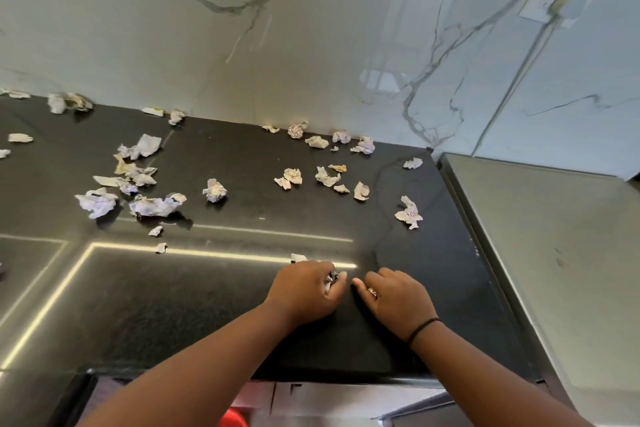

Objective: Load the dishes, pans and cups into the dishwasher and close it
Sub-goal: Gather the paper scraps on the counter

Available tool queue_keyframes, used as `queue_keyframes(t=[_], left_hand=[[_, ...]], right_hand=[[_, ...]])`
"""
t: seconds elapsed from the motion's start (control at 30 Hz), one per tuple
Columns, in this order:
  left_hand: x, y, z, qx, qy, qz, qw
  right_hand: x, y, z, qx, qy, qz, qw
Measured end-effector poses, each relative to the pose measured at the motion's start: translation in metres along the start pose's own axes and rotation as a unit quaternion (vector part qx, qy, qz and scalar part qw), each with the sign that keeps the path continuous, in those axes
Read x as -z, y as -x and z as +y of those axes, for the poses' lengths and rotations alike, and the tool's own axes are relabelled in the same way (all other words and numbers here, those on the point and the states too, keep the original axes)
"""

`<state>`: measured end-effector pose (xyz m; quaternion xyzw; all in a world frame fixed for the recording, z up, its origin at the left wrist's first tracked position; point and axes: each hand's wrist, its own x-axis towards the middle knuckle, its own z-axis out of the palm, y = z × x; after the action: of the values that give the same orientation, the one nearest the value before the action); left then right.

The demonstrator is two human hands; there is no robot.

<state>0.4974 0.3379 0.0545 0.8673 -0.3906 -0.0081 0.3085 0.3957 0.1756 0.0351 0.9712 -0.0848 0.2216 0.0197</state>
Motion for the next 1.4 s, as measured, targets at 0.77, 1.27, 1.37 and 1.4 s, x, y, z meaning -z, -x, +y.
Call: queue_keyframes(t=[0.77, 1.27, 1.37, 1.4], left_hand=[[0.053, 0.116, 0.089, 0.386, 0.616, 0.348, 0.592], [0.012, 0.295, -0.016, 0.593, 0.641, 0.253, 0.417], [0.000, 0.330, -0.039, 0.653, 0.615, 0.206, 0.391], [-0.004, 0.339, -0.046, 0.664, 0.613, 0.183, 0.386]], right_hand=[[0.104, 0.041, -0.157, -0.224, -0.533, -0.211, 0.788], [0.058, 0.128, -0.283, -0.106, -0.397, -0.376, 0.830], [0.033, 0.154, -0.296, -0.353, -0.504, -0.453, 0.645], [0.025, 0.162, -0.293, -0.418, -0.517, -0.473, 0.578]])
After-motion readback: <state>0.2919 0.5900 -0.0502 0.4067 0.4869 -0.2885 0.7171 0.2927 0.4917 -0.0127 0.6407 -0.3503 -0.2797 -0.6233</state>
